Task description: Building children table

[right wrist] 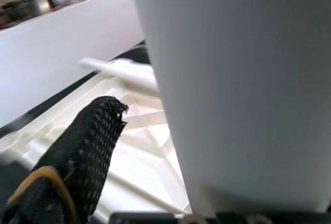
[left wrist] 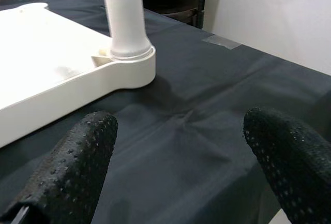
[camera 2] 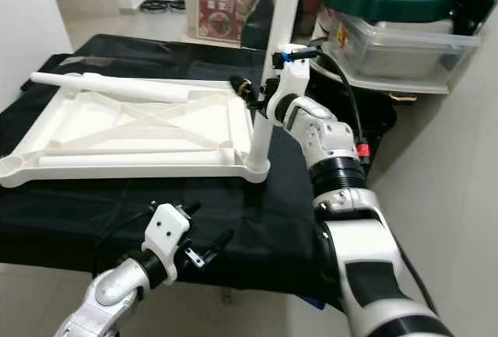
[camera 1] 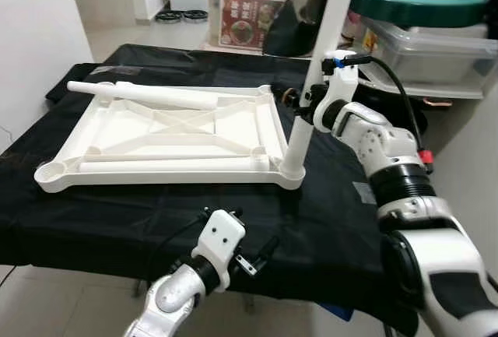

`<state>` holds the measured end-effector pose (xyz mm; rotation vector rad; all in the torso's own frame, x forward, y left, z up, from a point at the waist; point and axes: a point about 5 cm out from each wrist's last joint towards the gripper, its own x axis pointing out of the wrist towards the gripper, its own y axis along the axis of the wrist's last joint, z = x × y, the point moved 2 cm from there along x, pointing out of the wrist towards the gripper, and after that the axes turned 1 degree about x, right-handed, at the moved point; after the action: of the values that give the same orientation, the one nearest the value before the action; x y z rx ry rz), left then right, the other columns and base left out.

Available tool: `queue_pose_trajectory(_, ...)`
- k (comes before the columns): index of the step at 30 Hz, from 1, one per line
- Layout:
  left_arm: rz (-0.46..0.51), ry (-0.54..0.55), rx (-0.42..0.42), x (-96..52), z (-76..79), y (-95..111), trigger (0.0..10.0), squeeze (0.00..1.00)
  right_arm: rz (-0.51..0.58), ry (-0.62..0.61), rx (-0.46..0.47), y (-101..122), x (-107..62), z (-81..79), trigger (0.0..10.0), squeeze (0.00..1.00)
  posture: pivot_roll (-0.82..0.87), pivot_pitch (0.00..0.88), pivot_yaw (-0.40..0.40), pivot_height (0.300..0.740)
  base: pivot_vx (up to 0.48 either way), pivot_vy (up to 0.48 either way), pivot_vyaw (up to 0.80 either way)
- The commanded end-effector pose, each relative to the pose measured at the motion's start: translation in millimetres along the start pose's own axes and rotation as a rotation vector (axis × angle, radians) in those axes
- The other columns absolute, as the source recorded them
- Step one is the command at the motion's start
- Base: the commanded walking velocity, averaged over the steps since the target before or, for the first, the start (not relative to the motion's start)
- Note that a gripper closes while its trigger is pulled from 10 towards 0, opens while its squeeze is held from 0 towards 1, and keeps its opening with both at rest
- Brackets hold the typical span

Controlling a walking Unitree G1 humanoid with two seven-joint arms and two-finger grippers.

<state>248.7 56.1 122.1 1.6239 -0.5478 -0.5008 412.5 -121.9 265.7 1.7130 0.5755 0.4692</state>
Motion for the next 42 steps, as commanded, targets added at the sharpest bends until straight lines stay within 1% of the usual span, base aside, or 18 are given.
queue_pose_trajectory(1,-0.011,0.003,0.001,-0.4,-0.2,-2.0,10.0,0.0,-0.02,0.352,-0.072,2.2,-12.4,-33.4,10.0,0.0,0.13,0.038,-0.09,0.74,0.0,0.0,0.0)
queue_pose_trajectory(2,-0.011,0.003,0.001,-0.4,-0.2,-2.0,10.0,0.0,-0.02,0.352,-0.072,2.2,-12.4,-33.4,10.0,0.0,0.13,0.038,-0.09,0.74,0.0,0.0,0.0)
queue_pose_trajectory(5,-0.01,0.004,0.001,-0.1,-0.5,-1.8,10.0,0.0,0.022,0.583,-0.097,11.3,-35.4,-43.2,10.0,0.0,0.13,0.037,-0.09,0.74,0.0,0.0,0.0)
queue_pose_trajectory(15,-0.009,0.004,0.002,-0.7,-0.9,-1.7,10.0,0.0,0.044,0.755,-0.05,16.4,-55.9,-45.6,10.0,0.0,0.13,0.04,-0.087,0.74,0.0,0.0,0.0)
queue_pose_trajectory(17,-0.009,0.003,0.002,-0.6,-0.9,-1.7,10.0,0.0,0.07,0.863,0.002,21.5,-67.7,-51.7,10.0,0.0,0.13,0.039,-0.087,0.74,0.0,0.0,0.0)
queue_pose_trajectory(20,-0.01,0.005,0.001,-0.6,-1.0,-1.9,10.0,0.0,0.073,0.958,0.025,24.3,-79.2,-57.8,10.0,0.0,0.13,0.039,-0.088,0.74,0.0,0.0,0.0)
queue_pose_trajectory(25,-0.009,0.003,0.002,-0.5,-0.6,-1.8,10.0,0.0,0.046,0.986,0.007,21.1,-82.9,-58.9,10.0,0.0,0.13,0.04,-0.089,0.74,0.0,0.0,0.0)
queue_pose_trajectory(26,-0.01,0.004,0.001,-0.5,-0.6,-1.9,10.0,0.0,0.04,0.989,0.002,20.1,-83.0,-58.8,4.5,0.0,0.13,0.038,-0.091,0.74,0.0,0.0,0.0)
queue_pose_trajectory(27,-0.01,0.004,0.001,-0.5,-0.6,-2.0,10.0,0.0,0.036,0.993,0.0,19.4,-83.3,-58.7,4.5,0.0,0.13,0.038,-0.091,0.74,0.0,0.0,0.0)
queue_pose_trajectory(28,-0.01,0.005,0.001,-0.5,-0.5,-2.1,10.0,0.0,0.029,0.996,-0.002,18.4,-83.4,-58.6,0.0,0.0,0.13,0.036,-0.091,0.74,0.0,0.0,0.0)
queue_pose_trajectory(33,-0.01,0.005,0.001,-0.5,-0.3,-2.3,10.0,0.0,0.016,0.989,0.004,16.9,-83.0,-58.2,0.0,0.0,0.13,0.034,-0.092,0.74,0.0,0.0,0.0)
queue_pose_trajectory(34,-0.01,0.005,0.001,-0.6,-0.1,-2.4,10.0,0.0,0.011,0.975,-0.002,16.1,-81.9,-57.4,0.0,0.0,0.13,0.031,-0.093,0.74,0.0,0.0,0.0)
queue_pose_trajectory(35,-0.01,0.005,0.001,-0.5,-0.3,-2.3,10.0,0.0,0.025,0.871,-0.037,15.8,-71.7,-51.4,0.0,0.0,0.13,0.028,-0.092,0.74,0.0,0.0,0.0)
queue_pose_trajectory(36,-0.01,0.005,0.001,-0.5,-0.3,-2.3,10.0,0.0,0.025,0.871,-0.037,15.8,-71.7,-51.4,0.0,0.0,0.13,0.028,-0.092,0.74,0.0,0.0,0.0)
queue_pose_trajectory(38,-0.009,0.004,0.002,-0.4,0.1,-2.3,10.0,0.0,0.029,0.643,-0.102,12.4,-51.5,-33.6,0.0,0.0,0.13,0.024,-0.094,0.74,0.0,0.0,0.0)
queue_pose_trajectory(39,-0.009,0.004,0.002,-0.4,0.1,-2.3,10.0,0.0,0.029,0.643,-0.102,12.4,-51.5,-33.6,0.0,0.0,0.13,0.024,-0.094,0.74,0.0,0.0,0.0)
queue_pose_trajectory(41,-0.01,0.004,0.002,-0.6,-0.2,-2.7,10.0,0.0,0.012,0.393,-0.156,8.0,-33.8,-11.5,0.0,0.0,0.13,0.023,-0.089,0.74,0.0,0.0,0.0)
queue_pose_trajectory(42,-0.01,0.003,0.002,-0.6,0.0,-2.8,10.0,0.0,0.006,0.231,-0.141,7.3,-26.2,3.9,0.0,0.0,0.13,0.023,-0.09,0.74,0.0,0.0,0.0)
